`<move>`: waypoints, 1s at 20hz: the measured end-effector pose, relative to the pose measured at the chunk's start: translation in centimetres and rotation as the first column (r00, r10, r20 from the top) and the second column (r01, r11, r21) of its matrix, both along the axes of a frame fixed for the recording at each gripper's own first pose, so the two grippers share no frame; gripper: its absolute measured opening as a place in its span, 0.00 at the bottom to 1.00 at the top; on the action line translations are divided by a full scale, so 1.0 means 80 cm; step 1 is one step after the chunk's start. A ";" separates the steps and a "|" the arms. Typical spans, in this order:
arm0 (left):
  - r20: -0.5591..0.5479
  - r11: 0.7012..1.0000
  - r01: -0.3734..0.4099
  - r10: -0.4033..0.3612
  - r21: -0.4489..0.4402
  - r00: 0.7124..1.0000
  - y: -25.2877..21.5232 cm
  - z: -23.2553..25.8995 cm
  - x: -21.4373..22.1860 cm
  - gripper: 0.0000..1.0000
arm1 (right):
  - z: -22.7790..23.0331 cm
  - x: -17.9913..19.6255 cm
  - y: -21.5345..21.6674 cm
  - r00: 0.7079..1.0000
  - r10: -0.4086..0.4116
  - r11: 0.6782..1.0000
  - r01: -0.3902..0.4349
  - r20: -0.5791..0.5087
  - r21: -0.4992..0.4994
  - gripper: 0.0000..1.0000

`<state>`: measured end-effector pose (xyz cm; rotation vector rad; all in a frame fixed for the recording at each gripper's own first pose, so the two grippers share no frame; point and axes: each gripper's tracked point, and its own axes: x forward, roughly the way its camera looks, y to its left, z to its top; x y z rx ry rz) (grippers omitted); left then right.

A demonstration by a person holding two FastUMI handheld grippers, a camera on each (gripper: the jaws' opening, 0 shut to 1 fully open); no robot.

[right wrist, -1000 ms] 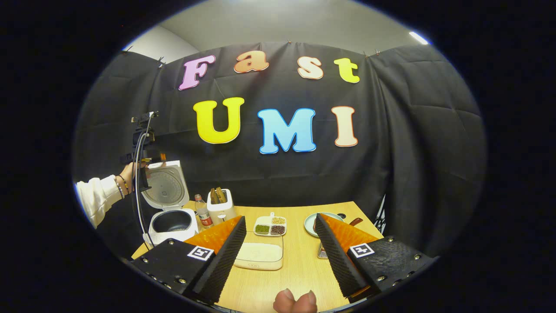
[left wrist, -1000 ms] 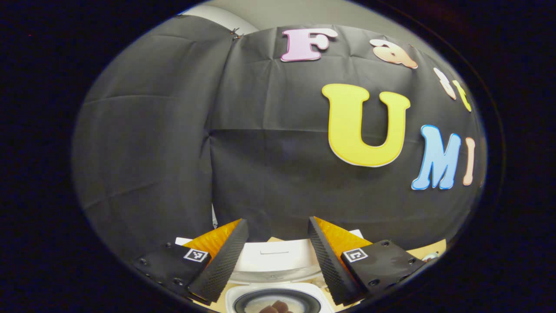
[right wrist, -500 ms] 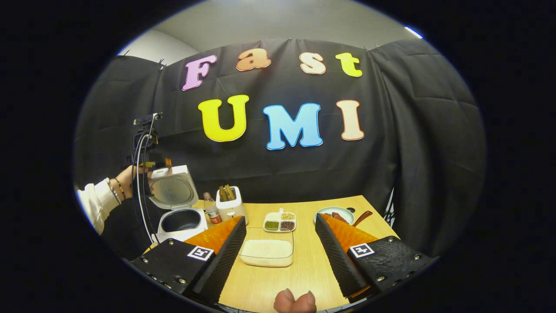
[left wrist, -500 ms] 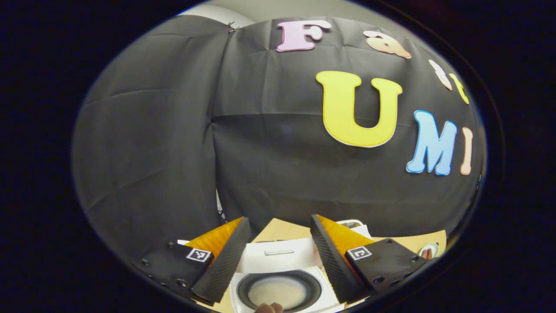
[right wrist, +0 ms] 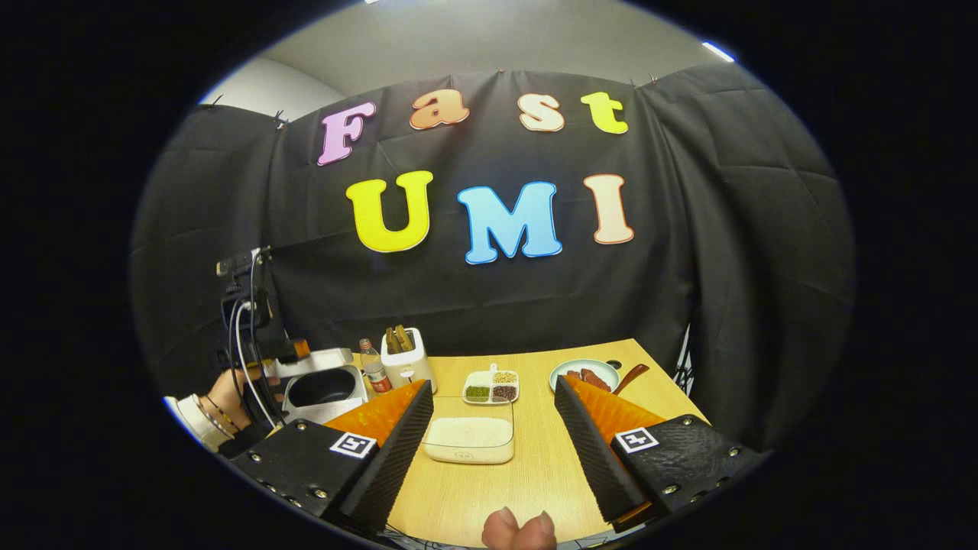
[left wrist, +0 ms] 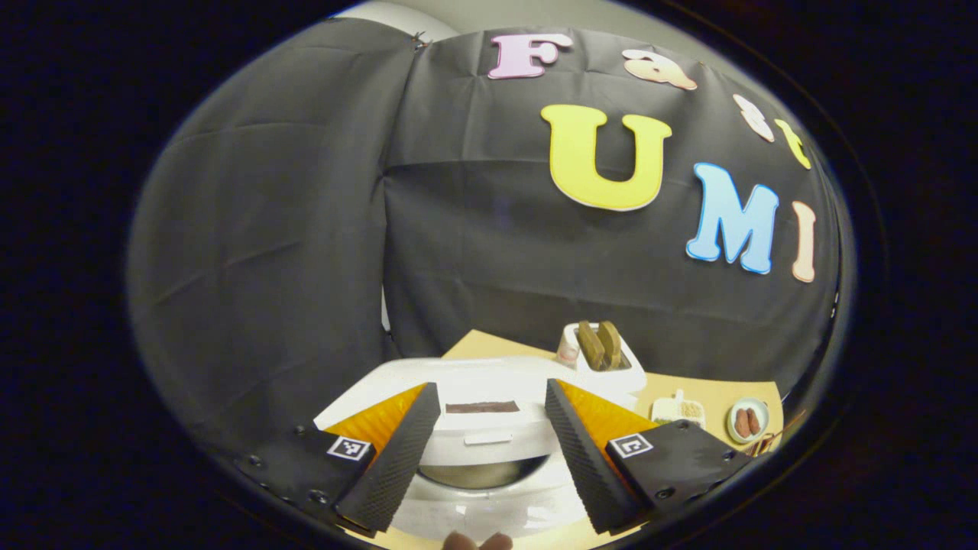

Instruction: Close the left gripper, press the button to open the rice cooker; take a wooden spoon from the chopstick holder with the right hand, scoop a spoonful of rice and pour it into the rice cooker, then put the wooden spoon back into the chopstick holder.

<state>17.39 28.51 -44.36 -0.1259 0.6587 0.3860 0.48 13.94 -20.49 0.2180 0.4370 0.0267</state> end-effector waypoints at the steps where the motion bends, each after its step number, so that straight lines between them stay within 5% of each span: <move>1: -0.017 1.000 -0.003 0.002 -0.010 1.000 -0.006 -0.015 -0.011 0.97 | 0.001 -0.004 0.004 1.000 -0.003 1.000 0.003 -0.006 0.004 0.98; 8: -0.170 0.999 0.034 -0.033 0.004 0.985 -0.022 -0.109 -0.070 0.99 | -0.014 -0.016 0.010 0.999 0.005 1.000 -0.004 -0.036 0.014 0.98; 13: -0.137 0.998 0.060 -0.058 0.004 0.989 -0.028 -0.098 -0.064 1.00 | -0.018 -0.025 0.010 0.999 0.007 1.000 -0.006 -0.048 0.015 0.98; 16: -0.089 0.995 0.038 -0.047 -0.097 0.995 -0.035 -0.065 -0.070 0.97 | -0.011 -0.018 -0.004 1.000 -0.003 1.000 0.003 -0.028 0.007 0.98; 20: 0.073 0.995 0.072 -0.066 -0.071 0.995 -0.054 0.053 -0.084 0.98 | 0.003 0.007 -0.027 1.000 -0.002 1.000 0.002 0.016 0.015 0.98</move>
